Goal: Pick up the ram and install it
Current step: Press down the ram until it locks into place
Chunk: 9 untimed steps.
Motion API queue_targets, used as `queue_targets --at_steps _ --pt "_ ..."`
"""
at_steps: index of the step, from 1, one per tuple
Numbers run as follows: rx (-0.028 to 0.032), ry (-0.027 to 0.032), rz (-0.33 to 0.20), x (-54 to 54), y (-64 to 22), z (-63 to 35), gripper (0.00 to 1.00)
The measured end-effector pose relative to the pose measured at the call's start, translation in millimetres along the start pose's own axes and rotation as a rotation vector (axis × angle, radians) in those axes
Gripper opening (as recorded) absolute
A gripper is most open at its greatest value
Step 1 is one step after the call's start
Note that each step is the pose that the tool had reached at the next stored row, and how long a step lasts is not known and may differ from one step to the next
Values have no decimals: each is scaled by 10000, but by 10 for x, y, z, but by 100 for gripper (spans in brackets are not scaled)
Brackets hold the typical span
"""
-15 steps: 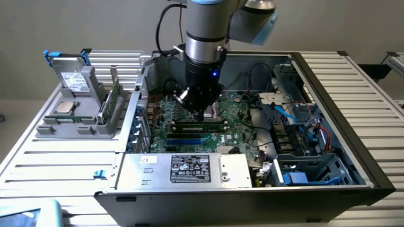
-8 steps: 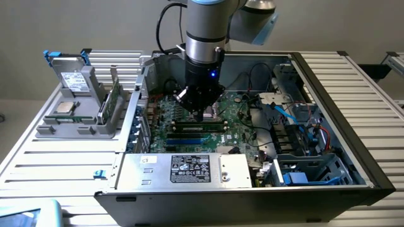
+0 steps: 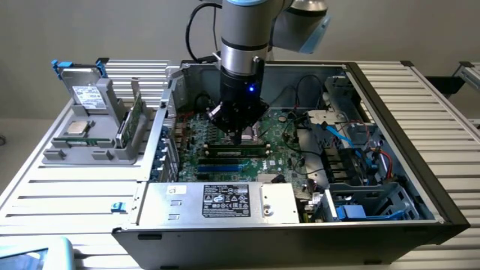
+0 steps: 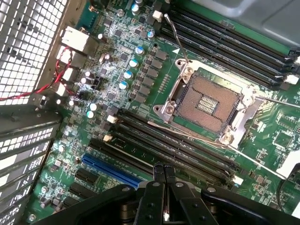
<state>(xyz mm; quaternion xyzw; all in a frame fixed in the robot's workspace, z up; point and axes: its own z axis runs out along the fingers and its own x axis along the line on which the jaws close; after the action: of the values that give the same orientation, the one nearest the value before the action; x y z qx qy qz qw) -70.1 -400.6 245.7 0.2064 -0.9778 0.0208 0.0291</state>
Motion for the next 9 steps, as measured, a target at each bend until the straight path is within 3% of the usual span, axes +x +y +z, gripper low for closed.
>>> queue_targets --at_steps 9 --pt "124 -374 862 0 0 0 11"
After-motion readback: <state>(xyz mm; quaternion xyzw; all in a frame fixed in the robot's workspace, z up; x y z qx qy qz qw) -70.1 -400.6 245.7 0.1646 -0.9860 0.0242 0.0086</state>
